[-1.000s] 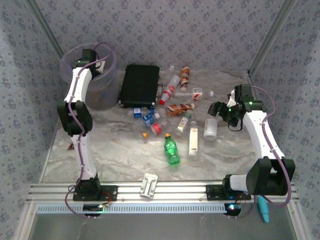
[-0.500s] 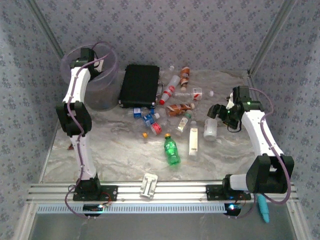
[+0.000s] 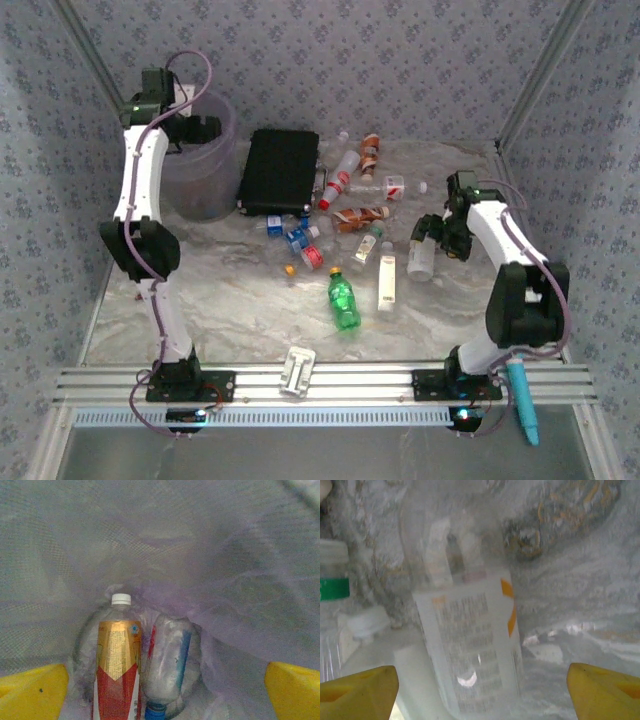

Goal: Put the plastic bottles in the bin

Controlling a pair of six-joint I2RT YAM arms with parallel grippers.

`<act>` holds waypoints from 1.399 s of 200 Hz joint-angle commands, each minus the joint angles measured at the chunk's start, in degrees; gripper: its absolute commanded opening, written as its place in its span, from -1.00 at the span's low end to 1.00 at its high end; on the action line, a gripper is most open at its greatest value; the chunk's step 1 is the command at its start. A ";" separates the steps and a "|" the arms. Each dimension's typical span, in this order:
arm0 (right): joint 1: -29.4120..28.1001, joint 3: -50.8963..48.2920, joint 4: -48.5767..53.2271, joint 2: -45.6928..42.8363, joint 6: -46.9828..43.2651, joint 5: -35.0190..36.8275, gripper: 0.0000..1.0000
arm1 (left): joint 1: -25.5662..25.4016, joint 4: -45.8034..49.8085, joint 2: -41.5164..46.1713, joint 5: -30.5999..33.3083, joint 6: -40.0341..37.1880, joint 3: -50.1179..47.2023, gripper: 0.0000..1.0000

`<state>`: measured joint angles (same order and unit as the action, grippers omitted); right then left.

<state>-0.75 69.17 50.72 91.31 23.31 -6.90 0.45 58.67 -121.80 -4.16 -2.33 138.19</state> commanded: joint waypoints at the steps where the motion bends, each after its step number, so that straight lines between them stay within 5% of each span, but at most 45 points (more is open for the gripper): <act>1: -0.30 5.01 -0.64 4.37 0.79 2.69 0.78 | -0.45 2.76 3.85 1.84 -0.02 1.47 1.00; 108: -0.17 12.31 -4.83 19.58 0.55 1.20 0.63 | -0.88 -4.01 20.75 5.63 1.49 -17.38 1.00; 168: 0.18 12.57 -5.59 21.32 1.33 1.69 0.42 | -8.02 -5.19 36.66 10.89 5.43 -28.90 1.00; 194: 0.30 11.64 -7.37 21.02 2.41 2.15 0.31 | -12.74 -9.50 45.86 5.38 10.88 -40.96 1.00; 220: 0.31 10.92 -8.57 20.92 3.48 2.10 0.23 | -16.76 -16.67 51.96 -6.94 18.70 -53.11 1.00; 280: 0.47 9.94 -7.30 15.79 3.11 1.94 0.17 | -24.89 -34.32 50.56 -19.60 30.79 -67.97 1.00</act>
<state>-0.73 79.59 41.98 110.89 26.13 -5.69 -22.52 36.60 -70.26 -15.68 20.49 74.96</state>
